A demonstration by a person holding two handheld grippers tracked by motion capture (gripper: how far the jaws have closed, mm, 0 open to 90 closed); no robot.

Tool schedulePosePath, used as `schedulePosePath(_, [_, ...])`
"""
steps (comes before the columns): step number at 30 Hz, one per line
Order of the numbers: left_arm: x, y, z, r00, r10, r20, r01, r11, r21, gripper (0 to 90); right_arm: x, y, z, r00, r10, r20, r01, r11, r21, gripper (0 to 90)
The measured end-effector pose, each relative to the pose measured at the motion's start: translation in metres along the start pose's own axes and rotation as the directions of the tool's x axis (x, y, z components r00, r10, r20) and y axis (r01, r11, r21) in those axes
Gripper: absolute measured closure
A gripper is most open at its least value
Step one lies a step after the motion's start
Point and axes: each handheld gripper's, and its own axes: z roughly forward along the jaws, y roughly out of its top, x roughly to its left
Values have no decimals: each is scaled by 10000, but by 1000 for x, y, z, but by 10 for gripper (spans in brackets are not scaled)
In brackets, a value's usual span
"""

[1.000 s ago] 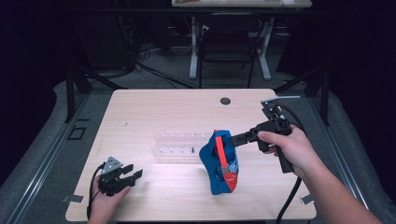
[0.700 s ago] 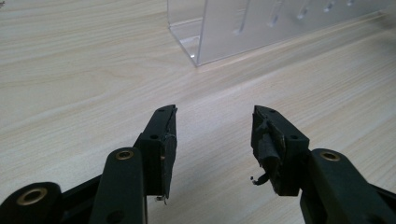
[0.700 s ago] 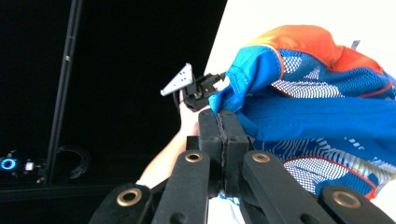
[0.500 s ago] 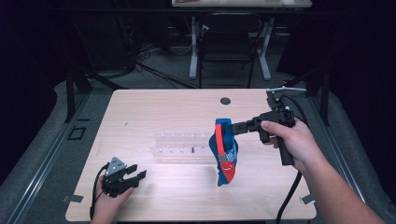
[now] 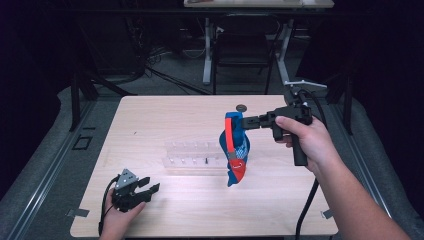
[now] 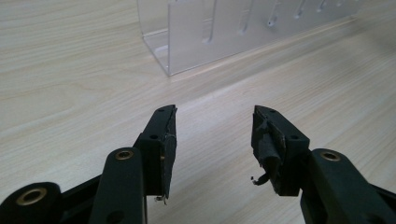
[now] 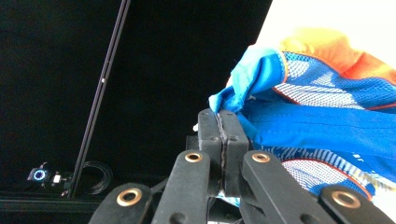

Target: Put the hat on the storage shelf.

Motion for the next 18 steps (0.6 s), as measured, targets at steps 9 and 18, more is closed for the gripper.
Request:
schedulePosePath(9, [-7,2,0,9996,224,143,-223,9997,-73,502,1,13,5,9999,75,-108,-78,9993,-360,900])
schedulePosePath(18, [-10,1,1,9996,185,231,-183,9998,-76,500,5,23,23,9998,14,-215,-21,9993,-366,900])
